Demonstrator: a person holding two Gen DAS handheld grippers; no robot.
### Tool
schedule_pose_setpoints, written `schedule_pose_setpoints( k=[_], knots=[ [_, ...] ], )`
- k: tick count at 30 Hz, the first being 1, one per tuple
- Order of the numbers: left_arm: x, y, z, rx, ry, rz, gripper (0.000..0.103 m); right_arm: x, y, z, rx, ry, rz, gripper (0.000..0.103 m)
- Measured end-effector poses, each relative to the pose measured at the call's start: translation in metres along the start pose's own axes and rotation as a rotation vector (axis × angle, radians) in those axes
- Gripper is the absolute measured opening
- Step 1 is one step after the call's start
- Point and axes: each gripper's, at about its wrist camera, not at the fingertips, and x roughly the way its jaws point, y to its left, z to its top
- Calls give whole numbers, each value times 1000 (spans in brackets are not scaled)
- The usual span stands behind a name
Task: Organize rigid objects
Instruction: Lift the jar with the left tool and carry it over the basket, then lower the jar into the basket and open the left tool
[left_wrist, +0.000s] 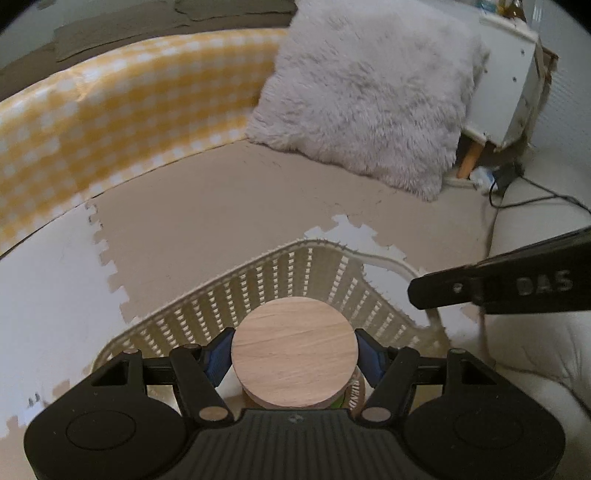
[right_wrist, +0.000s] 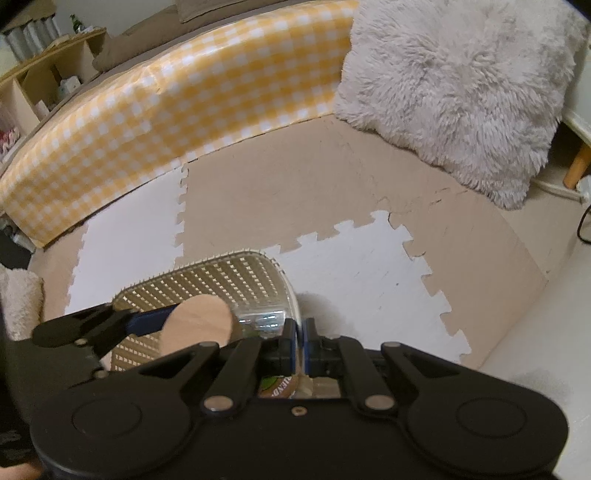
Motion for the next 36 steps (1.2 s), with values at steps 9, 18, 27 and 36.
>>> schedule_pose_setpoints(
  k=[9,18,27,36],
  knots=[
    [28,-6,3,74,35,-9,68,0,0,1,9,4,7,4],
    [39,-10,13,89,79,-5,69,0,1,0,4,2,1,4],
    [49,-14,15,112,126,-9,70,0,0,1,8,2,4,4],
    [41,-13,15,94,123,-11,86,0,-1,1,5,1,5,4]
  ],
)
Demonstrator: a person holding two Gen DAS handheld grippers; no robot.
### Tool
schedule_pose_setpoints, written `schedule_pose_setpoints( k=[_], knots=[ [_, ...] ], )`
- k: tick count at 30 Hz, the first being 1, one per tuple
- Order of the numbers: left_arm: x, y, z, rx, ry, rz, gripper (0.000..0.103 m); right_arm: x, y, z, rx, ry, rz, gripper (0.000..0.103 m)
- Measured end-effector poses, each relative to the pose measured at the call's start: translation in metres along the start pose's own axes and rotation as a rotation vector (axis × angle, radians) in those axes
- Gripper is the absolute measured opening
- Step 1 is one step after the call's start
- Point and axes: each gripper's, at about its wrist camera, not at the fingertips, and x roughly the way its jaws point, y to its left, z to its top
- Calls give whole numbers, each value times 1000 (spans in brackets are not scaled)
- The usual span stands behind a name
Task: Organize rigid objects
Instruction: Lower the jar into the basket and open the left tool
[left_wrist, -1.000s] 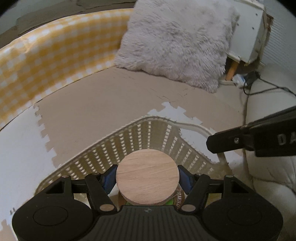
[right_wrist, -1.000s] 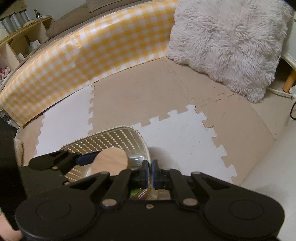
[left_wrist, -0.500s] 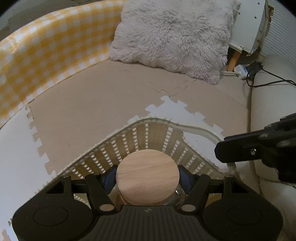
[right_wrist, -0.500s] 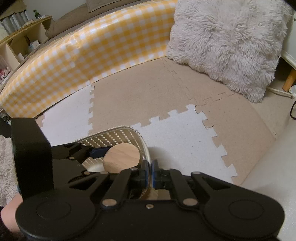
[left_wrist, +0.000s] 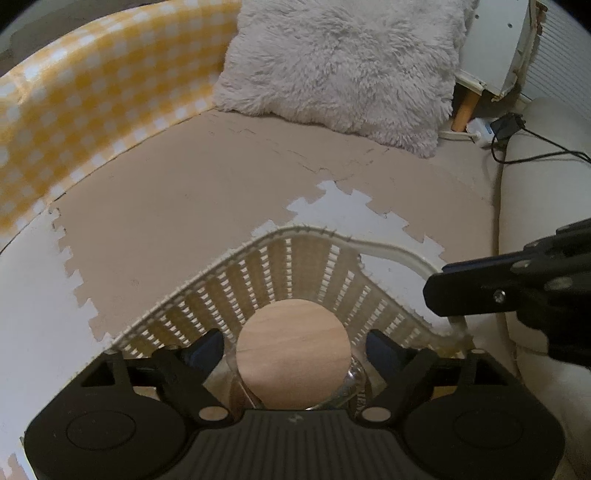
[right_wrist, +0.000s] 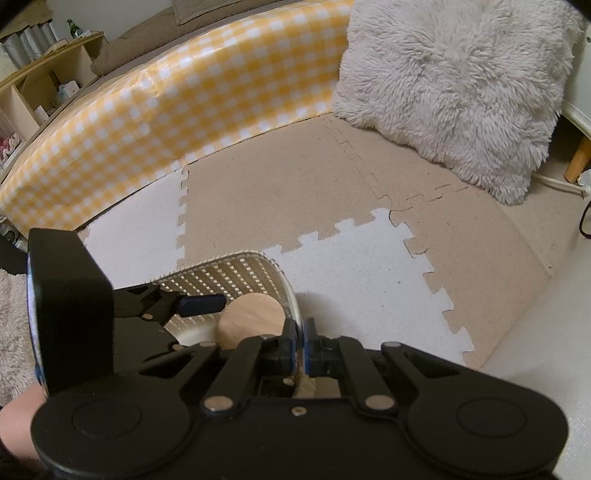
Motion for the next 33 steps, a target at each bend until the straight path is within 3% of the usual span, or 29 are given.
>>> schedule_pose_setpoints(
  k=[20,33],
  knots=[
    [-64,17,-13,-46,-52,37,87,0,1,0,-11,-1,-9,4],
    [-135,10,-48,-110,-143,76,98,0,3,-1,-28,-4,-20,4]
  ],
)
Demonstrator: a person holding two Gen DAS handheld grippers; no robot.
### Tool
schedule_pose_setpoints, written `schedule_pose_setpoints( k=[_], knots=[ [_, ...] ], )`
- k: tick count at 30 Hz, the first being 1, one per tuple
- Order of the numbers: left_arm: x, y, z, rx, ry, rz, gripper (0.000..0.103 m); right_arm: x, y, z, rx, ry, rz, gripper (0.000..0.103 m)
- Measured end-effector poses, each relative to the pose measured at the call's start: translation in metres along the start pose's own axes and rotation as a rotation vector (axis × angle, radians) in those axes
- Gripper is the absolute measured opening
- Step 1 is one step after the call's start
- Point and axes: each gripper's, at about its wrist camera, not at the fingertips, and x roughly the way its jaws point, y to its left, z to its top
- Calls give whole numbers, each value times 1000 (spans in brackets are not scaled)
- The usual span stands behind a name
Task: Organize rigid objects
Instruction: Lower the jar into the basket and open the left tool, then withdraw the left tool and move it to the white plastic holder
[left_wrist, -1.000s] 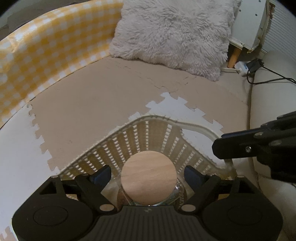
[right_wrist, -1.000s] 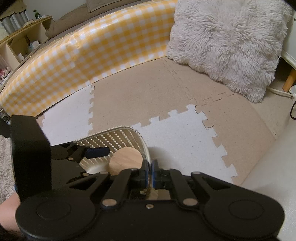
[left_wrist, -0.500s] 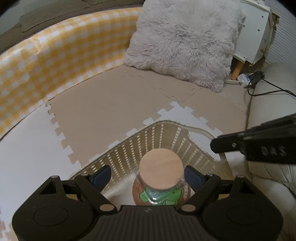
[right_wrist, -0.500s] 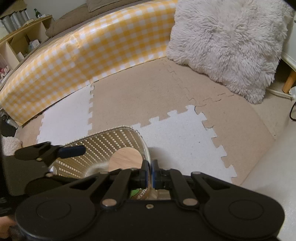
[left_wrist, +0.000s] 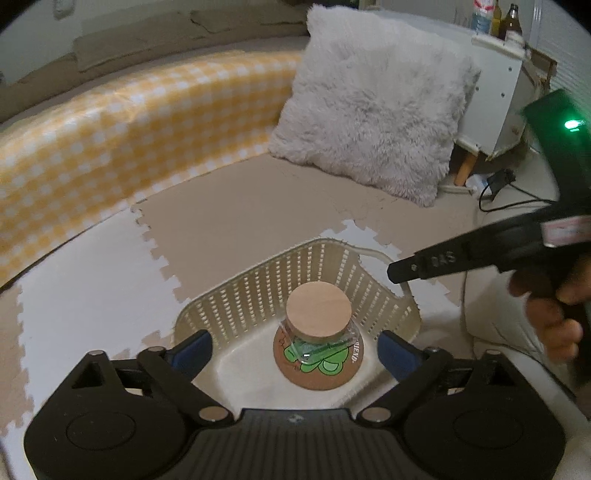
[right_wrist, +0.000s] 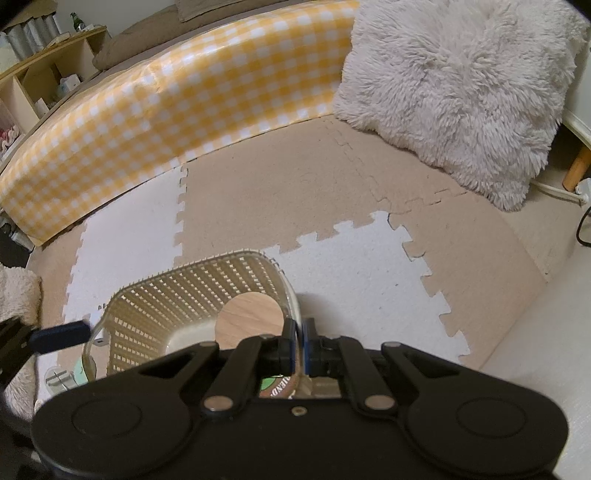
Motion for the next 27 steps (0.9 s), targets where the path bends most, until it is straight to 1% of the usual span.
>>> schedule_pose_setpoints(
  k=[3,9,12,15,18,23,27],
  knots=[
    [-19,2,-6,-13,-35,4,103,0,0,0,-3,0,-2,4],
    [-56,17,-17,-78,-111,26,103,0,2,-1,-8,0,-5,4],
    [-72,32,-23,-118,-142,56,103,-1,2,-1,-9,0,-6,4],
    [-85,49,-31,-150,-162,103,103,-1,3,-1,-11,0,-8,4],
    [-93,67,-39,-179,-157,151,103,-1,3,-1,-12,-1,-8,4],
    [-104,101,-56,-258,-147,229,103,-1,3,-1,-14,0,-11,4],
    [-107,126,-68,-308,-113,276,103,-1,3,-1,-15,-1,-12,4]
  ],
)
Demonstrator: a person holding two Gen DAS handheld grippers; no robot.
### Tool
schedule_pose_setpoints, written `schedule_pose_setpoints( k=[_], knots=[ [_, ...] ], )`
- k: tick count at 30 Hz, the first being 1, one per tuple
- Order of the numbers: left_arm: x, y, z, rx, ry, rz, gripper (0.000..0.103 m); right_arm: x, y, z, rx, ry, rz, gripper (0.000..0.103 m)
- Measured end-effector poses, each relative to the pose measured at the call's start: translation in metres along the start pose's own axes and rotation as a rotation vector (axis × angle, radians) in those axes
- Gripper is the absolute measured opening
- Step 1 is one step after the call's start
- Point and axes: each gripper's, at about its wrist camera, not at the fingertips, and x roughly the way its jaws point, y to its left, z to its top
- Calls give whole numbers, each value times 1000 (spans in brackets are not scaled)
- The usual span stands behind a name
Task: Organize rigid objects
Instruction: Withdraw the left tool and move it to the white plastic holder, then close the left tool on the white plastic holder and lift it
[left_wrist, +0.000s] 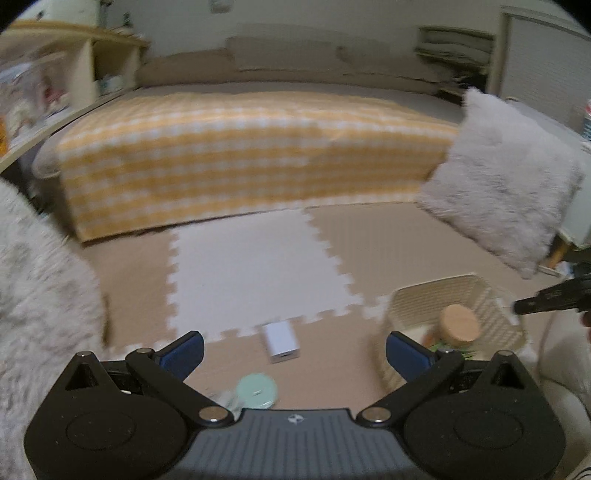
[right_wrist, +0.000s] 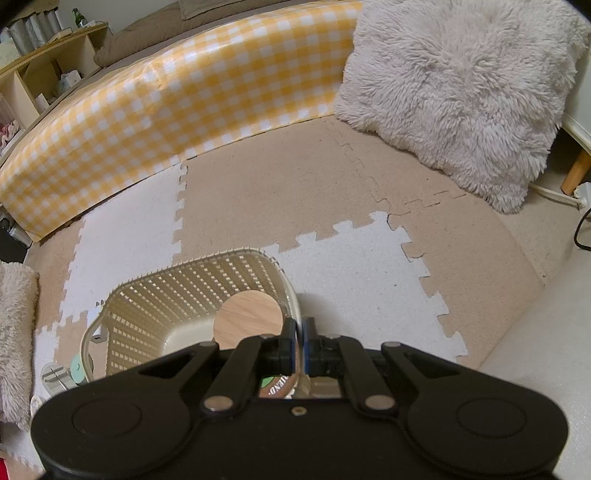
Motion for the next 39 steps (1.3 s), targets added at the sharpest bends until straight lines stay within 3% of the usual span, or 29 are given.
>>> schedule_pose_setpoints(
  k=[6,12,19,24,39],
  knots=[
    [12,31,-2,-26,39,-31,103,0,1,-1,-7,0,-5,4],
    [28,32,-12,191,70,-43,100,0,3,-1,-17,3,-13,4],
    [55,27,-26,306,219,-93,70,0,4,-2,-26,2,-17,4],
    [72,19,-38,369,286,-141,69,0,4,-2,-30,3,-20,4],
    [108,23,-54,445,354,-105,69,0,5,-3,-36,6,-22,4]
  ],
)
